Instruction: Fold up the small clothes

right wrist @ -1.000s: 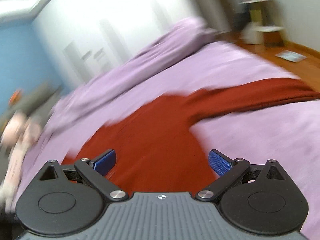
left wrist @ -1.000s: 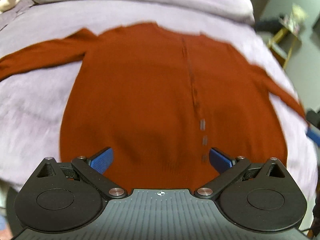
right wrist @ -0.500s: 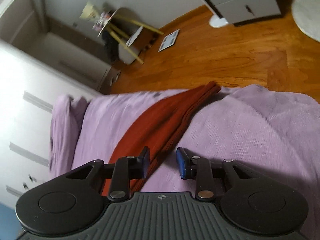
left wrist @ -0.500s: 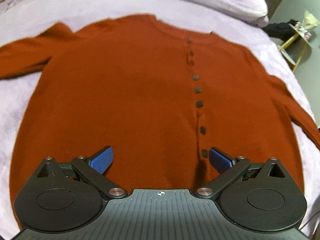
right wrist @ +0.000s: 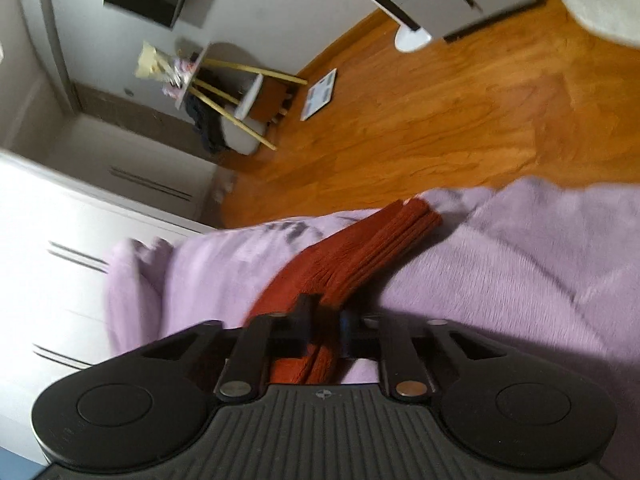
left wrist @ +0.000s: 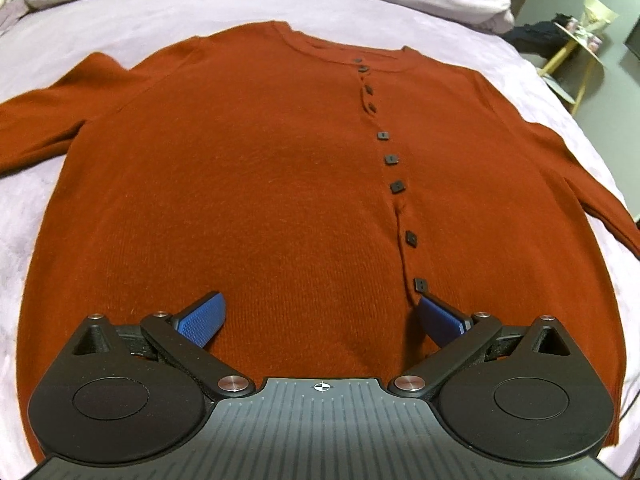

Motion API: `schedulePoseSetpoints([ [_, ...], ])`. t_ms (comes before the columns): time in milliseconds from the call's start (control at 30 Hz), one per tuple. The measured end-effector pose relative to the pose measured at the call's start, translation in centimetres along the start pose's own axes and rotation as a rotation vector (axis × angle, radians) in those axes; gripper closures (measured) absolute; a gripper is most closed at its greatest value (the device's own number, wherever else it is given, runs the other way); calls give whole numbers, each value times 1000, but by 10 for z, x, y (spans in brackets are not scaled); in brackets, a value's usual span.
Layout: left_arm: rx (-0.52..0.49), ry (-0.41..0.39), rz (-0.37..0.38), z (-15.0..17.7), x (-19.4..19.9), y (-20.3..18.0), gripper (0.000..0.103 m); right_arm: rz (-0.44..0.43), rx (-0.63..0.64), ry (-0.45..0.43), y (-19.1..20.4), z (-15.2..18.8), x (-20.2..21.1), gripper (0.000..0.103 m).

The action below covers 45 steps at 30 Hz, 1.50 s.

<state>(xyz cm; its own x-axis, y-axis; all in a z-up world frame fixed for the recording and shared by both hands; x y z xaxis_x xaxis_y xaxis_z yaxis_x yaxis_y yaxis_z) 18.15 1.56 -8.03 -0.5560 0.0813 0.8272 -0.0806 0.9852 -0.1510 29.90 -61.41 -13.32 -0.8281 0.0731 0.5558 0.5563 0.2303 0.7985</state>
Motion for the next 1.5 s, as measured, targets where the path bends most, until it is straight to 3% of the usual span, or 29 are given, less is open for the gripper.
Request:
schedulePoseSetpoints([
  [100, 3, 22, -4, -2, 5, 1, 0, 182, 321, -69, 44, 13, 3, 96],
  [167, 25, 31, -23, -8, 12, 2, 0, 205, 551, -150, 82, 41, 16, 97],
  [267, 28, -42, 14, -22, 32, 1, 0, 8, 749, -126, 134, 94, 45, 97],
  [333, 16, -85, 68, -37, 42, -4, 0, -197, 909, -63, 168, 148, 71, 97],
  [433, 3, -139, 177, -59, 51, -11, 0, -517, 1085, 126, 190, 232, 106, 96],
  [467, 2, -153, 206, -66, 52, -14, 0, -601, 1119, 215, 189, 259, 112, 88],
  [533, 0, -167, 286, -78, 47, -18, 0, -618, 1164, 359, 181, 294, 109, 69],
  [667, 39, -105, 364, -95, 15, -16, 5, -473, 1130, 438, 152, 313, 90, 69],
  [733, 86, -51, 378, -98, -4, -10, 18, -424, 1055, 459, 142, 303, 84, 69],
  [800, 124, 4, 375, -101, -25, -2, 23, -395, 1014, 465, 135, 297, 82, 69],
  [900, 154, 31, 347, -104, -47, 7, 28, -372, 949, 484, 128, 286, 78, 69],
  [1033, 234, 80, 380, -101, -64, 21, 40, -361, 877, 505, 116, 280, 73, 69],
  [1300, 255, 93, 391, -104, -76, 23, 44, -348, 842, 519, 108, 280, 73, 69],
  [1367, 238, 75, 374, -106, -77, 18, 60, -342, 844, 515, 111, 281, 73, 69],
  [1433, 235, 71, 377, -105, -74, 17, 92, -344, 849, 507, 114, 279, 73, 69],
  [1500, 254, 57, 391, -106, -73, 19, 95, -344, 856, 496, 117, 277, 73, 69],
])
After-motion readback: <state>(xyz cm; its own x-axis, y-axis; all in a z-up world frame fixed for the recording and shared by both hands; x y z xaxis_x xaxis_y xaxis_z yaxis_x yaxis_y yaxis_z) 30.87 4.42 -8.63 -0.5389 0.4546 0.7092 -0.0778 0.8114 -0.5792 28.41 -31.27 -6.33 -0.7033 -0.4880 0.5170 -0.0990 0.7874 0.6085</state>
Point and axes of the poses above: each gripper's, at about its wrist camera, not at the fingertips, and x roughly against the way its jaws point, y to its left, z to its underside, the point moved 2 cm from there along -x, roughly the way its jaws point, and after that the axes turned 5 degrees about -x, right-handed, at the moved point
